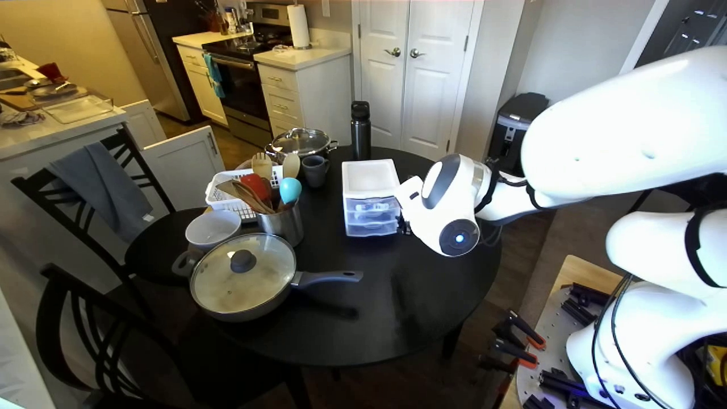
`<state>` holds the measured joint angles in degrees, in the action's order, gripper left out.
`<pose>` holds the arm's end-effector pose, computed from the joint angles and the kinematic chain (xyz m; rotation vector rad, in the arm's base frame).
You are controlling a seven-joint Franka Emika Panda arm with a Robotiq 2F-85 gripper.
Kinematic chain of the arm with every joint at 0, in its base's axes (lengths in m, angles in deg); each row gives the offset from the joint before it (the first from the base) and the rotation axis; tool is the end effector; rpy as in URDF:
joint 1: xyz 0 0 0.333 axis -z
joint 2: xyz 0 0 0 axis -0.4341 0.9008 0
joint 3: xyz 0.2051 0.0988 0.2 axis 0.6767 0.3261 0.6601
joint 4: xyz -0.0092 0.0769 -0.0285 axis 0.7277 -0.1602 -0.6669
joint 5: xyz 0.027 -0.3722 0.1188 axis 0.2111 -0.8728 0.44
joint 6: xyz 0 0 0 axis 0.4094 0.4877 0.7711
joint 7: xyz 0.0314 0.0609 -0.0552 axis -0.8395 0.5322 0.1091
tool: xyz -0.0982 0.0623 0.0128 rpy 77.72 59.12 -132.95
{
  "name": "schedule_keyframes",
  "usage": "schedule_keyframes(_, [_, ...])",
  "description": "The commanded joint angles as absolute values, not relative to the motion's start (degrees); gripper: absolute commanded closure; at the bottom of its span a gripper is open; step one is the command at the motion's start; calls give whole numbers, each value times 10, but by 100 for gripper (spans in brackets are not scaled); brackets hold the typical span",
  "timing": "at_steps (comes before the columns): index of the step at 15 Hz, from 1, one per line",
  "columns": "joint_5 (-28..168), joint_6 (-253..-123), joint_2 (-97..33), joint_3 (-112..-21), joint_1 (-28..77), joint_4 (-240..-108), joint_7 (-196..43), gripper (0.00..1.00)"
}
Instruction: Pull the top drawer of the small cabinet on the table
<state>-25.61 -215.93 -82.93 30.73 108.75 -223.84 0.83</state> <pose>0.4501 0.0810 0.2385 2.0345 0.6274 0.7514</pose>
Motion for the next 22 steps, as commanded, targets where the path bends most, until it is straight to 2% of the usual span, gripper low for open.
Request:
schedule_keyframes(1, [-326, -2146, -862, 394, 1186, -2191, 72, 0])
schedule_keyframes(5, [-396, -2136, -879, 444, 1240, -2146, 110, 0])
schedule_keyframes(14, [-467, -2082, -920, 503, 1289, -2098, 163, 0])
schedule_keyframes(15, [-466, -2078, -924, 505, 1290, -2098, 162, 18])
schedule_keyframes(16, [-464, -2075, -927, 507, 1292, -2098, 161, 27])
schedule_keyframes(22, [-462, -2074, -927, 506, 1284, -2103, 158, 66])
